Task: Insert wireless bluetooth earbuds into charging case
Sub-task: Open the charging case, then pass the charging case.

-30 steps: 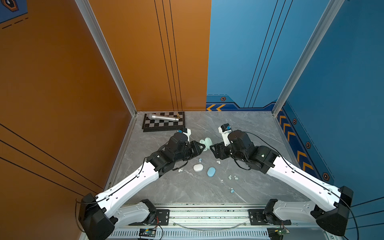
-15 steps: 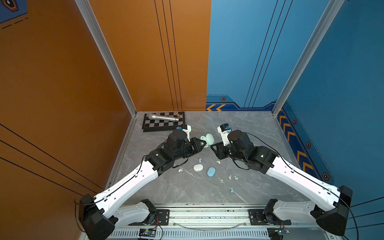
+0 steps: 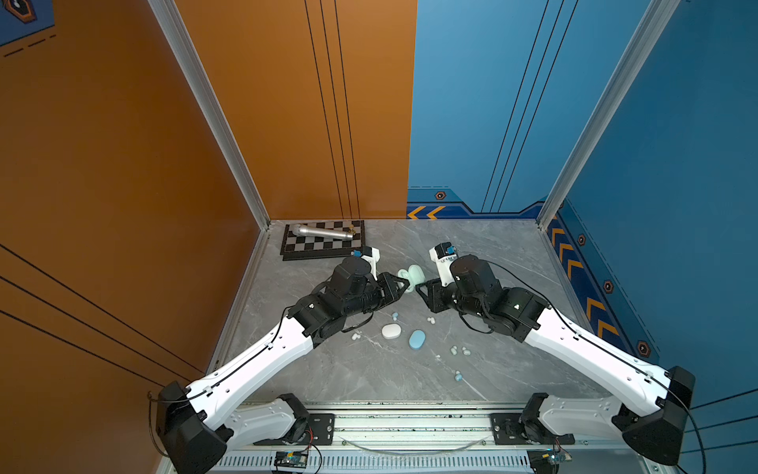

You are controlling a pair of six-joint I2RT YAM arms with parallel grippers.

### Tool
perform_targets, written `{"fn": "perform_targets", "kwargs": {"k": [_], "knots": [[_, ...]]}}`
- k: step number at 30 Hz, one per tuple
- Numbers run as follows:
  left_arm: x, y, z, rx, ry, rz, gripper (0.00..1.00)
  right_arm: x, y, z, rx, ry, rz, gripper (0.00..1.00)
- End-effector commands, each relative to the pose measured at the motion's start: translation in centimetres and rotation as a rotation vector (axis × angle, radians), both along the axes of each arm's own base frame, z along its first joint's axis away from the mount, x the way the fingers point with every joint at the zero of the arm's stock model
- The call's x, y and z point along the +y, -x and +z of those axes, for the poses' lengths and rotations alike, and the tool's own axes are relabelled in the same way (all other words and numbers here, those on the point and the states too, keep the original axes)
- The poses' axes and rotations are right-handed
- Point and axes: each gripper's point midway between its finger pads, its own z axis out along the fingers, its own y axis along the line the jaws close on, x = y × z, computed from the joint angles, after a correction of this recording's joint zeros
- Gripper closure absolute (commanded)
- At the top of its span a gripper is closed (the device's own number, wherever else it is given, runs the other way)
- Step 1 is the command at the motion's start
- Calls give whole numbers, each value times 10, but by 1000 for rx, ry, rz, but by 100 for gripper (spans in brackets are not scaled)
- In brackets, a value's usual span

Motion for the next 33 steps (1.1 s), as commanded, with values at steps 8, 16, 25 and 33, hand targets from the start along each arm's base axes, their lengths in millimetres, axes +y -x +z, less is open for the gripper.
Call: {"fn": "perform_targets", "kwargs": {"k": [8, 16, 25, 33], "knots": [[-11, 8, 10, -17, 12, -59, 100, -5, -15, 19, -51, -27, -37, 76], [-10, 8, 8, -16, 8, -51, 100, -9, -17, 25, -57, -51, -50, 68], [-12, 9, 11, -20, 11, -53, 100, -8, -15, 22, -48, -53, -44, 95], [-11, 10, 10, -20, 9, -53, 67, -15, -16, 31, -82, -32, -53, 100]]}}
